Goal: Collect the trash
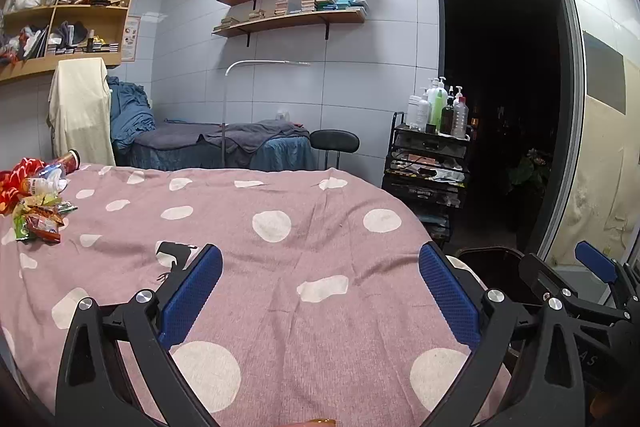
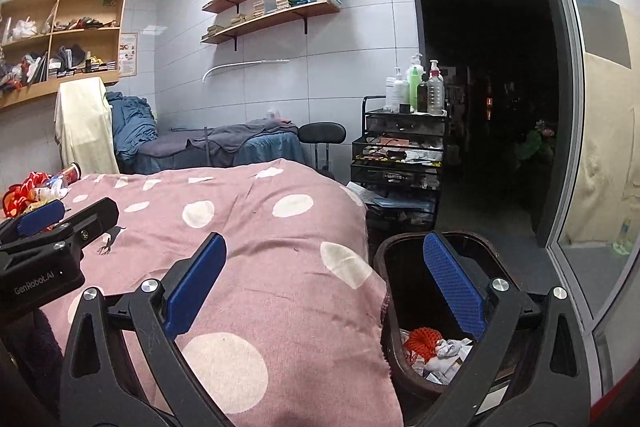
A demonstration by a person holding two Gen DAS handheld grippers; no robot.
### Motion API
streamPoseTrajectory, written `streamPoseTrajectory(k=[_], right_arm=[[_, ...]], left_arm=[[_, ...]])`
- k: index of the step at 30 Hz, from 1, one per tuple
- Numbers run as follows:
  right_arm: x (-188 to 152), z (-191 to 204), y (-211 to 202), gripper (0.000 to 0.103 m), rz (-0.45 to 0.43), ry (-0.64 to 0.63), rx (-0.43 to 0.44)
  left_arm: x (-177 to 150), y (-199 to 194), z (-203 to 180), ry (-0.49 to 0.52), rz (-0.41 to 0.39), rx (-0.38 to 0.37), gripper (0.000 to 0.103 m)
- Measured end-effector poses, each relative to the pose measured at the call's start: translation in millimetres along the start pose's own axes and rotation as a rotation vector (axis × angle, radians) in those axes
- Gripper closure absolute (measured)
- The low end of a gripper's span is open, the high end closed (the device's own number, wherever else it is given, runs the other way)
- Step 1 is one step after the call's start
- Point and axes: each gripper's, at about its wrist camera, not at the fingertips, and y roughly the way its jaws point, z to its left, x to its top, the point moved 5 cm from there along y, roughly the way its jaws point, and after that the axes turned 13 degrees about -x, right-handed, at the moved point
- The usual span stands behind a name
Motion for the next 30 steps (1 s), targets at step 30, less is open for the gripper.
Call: streamPoseTrajectory(k=[30], right_arm=[[0, -13, 8, 0.005, 0.031, 0.030, -0.023]], left_arm=[[2, -1, -2, 0.014, -0.004, 0.006, 0.005]])
